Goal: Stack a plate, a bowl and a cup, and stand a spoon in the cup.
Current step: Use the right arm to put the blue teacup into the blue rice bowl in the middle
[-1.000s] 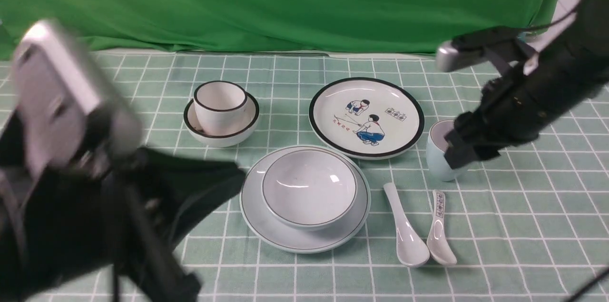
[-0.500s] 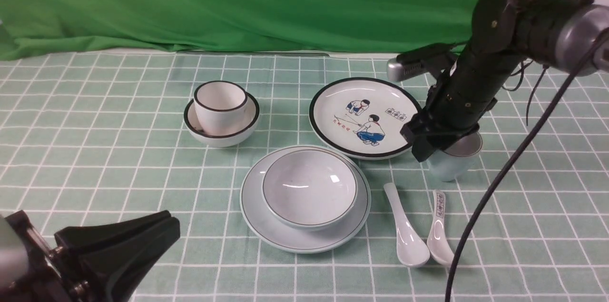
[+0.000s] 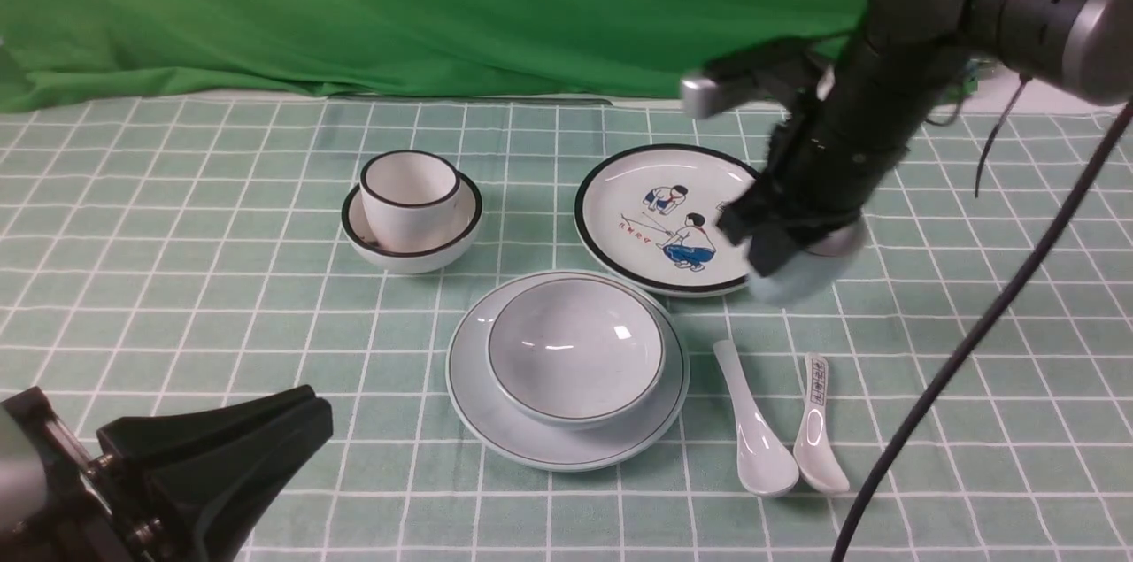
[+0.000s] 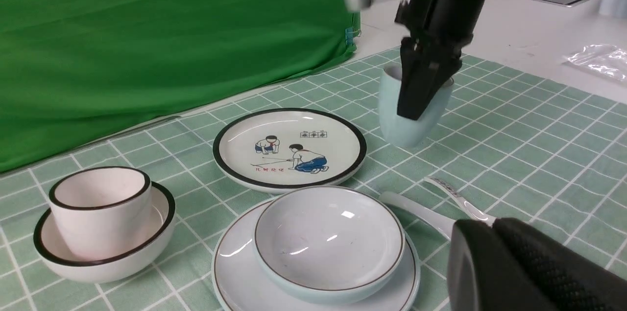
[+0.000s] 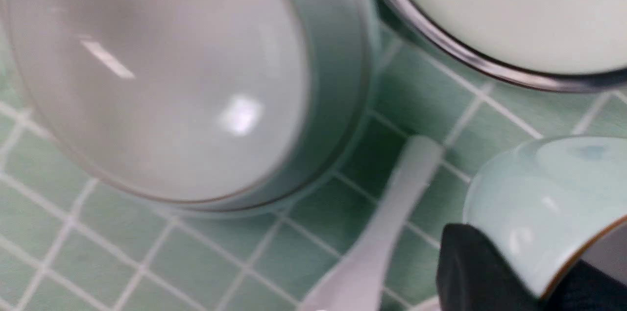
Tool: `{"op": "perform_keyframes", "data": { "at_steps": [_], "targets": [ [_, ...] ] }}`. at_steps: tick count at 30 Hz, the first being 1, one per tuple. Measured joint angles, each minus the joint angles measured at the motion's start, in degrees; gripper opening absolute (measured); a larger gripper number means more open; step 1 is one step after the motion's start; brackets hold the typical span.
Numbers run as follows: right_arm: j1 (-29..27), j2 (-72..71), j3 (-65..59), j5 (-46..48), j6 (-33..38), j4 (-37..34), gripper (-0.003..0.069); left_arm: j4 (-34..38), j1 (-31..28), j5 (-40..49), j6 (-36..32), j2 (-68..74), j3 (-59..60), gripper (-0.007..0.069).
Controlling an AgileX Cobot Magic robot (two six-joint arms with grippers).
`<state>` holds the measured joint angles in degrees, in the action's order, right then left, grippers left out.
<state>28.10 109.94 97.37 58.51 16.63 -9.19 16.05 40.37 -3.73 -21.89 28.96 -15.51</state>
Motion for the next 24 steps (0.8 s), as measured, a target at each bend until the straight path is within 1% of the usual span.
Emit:
{"op": "perform_keyframes", "data": {
  "at_steps": [1, 2, 5, 8, 15, 24],
  "targets": [
    [0.44, -0.12, 0.06, 0.07, 0.00, -0.12, 0.0082, 0.00, 0.00, 0.00, 0.00, 0.00, 0.00, 0.0010],
    [3.40, -0.56, 0.24, -0.33, 0.00, -0.76, 0.0082, 0.00, 0.00, -0.10, 0.00, 0.00, 0.00, 0.0010],
    [8.92, 0.39, 0.31, -3.88, 0.00, -1.17, 0.0082, 0.00, 0.00, -0.18, 0.00, 0.00, 0.00, 0.0010],
    [11.37, 2.56, 0.31, -6.99, -0.07, -1.17, 0.0082, 0.00, 0.00, -0.18, 0.00, 0.00, 0.00, 0.0010],
    [11.99, 7.41, 0.31, -9.23, -0.99, -0.59, 0.0082, 0.00, 0.00, -0.18, 0.00, 0.00, 0.00, 0.0010],
    [11.99, 8.79, 0.31, -11.27, -1.04, -1.16, 0.0082, 0.00, 0.00, -0.18, -0.05, 0.00, 0.00, 0.0010]
  ]
}}
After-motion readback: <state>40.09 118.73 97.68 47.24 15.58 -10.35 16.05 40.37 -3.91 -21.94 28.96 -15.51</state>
